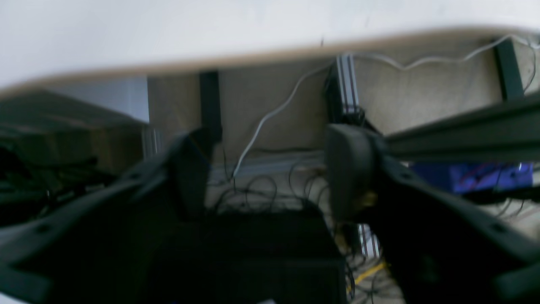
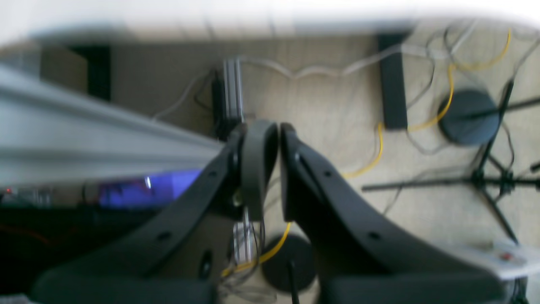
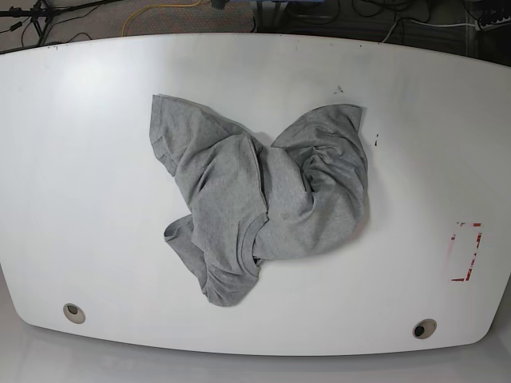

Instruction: Fold the T-shirt properly

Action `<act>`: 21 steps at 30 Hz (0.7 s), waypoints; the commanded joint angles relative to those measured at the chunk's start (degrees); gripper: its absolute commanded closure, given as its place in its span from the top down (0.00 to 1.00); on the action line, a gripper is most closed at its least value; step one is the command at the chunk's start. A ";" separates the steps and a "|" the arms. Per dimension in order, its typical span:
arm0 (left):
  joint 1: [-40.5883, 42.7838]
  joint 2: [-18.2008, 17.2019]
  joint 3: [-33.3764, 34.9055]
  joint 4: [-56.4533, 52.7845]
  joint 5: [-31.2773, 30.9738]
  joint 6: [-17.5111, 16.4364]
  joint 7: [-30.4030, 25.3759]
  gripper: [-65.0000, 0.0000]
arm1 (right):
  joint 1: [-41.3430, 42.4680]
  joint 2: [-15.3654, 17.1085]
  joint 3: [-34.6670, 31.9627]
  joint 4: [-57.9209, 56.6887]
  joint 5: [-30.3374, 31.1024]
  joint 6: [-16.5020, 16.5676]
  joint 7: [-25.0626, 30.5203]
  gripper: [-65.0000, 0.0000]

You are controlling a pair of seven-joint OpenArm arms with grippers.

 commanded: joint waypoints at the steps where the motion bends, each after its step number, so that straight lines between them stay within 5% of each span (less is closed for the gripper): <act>1: -0.26 0.11 0.02 1.18 -0.23 0.15 -1.18 0.75 | -0.85 -0.07 0.14 2.60 0.11 -0.06 0.52 0.10; 21: -11.60 0.81 0.37 1.36 -0.14 0.15 -1.09 0.76 | 13.83 0.46 0.05 9.46 -0.24 0.12 -13.46 0.11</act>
